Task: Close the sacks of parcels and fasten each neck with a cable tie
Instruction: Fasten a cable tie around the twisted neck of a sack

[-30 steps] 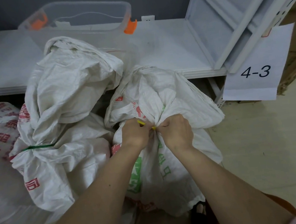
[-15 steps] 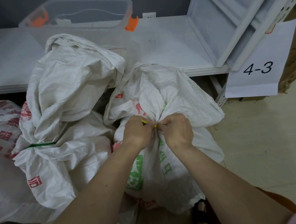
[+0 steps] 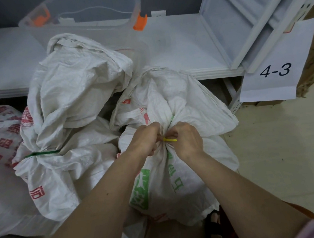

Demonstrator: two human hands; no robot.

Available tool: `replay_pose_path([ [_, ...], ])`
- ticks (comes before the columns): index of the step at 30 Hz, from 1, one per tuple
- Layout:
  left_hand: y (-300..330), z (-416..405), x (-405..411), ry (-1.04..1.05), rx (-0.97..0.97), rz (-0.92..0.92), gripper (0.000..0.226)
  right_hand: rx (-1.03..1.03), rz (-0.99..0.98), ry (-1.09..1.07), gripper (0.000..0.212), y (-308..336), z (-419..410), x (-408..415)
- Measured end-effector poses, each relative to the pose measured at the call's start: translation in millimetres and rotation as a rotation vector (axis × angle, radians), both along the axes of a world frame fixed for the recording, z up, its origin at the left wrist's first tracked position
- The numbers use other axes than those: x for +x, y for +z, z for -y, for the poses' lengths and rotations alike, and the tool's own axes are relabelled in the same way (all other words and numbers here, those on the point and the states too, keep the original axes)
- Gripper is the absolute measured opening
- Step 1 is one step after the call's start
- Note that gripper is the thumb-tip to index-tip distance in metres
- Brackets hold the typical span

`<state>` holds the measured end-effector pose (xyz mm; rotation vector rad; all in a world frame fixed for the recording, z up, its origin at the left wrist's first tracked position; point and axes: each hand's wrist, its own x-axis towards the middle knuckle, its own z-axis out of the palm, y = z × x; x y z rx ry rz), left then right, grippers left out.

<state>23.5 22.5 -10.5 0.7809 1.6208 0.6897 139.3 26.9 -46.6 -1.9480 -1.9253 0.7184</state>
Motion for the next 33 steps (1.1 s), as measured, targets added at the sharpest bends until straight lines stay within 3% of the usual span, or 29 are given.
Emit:
replay_pose_path([
  [7, -2, -5, 0, -0.012, -0.035, -0.017, 0.013, 0.086, -0.051, 0.059, 0.015, 7, 2, 8],
  [12, 1, -5, 3, -0.011, -0.045, -0.002, 0.007, 0.124, 0.016, 0.076, 0.021, 10, 6, 11],
  [19, -8, -6, -2, -0.053, -0.061, -0.022, 0.034, 0.134, 0.23, 0.157, 0.026, 3, 7, 6],
  [22, -11, -7, -7, -0.113, -0.046, -0.073, 0.017, 0.166, 0.264, 0.216, 0.017, 1, 5, 5],
  [26, -15, -3, -12, -0.19, 0.077, -0.137, 0.012, 0.207, 0.254, 0.302, 0.011, 0, 4, 9],
  [30, -23, 5, -8, -0.309, 0.301, -0.448, 0.018, 0.287, 0.211, 0.294, 0.005, 4, 8, 6],
  [33, -30, 6, -5, -0.263, 0.45, -0.45, 0.019, 0.298, 0.151, 0.218, 0.004, 10, 7, 8],
])
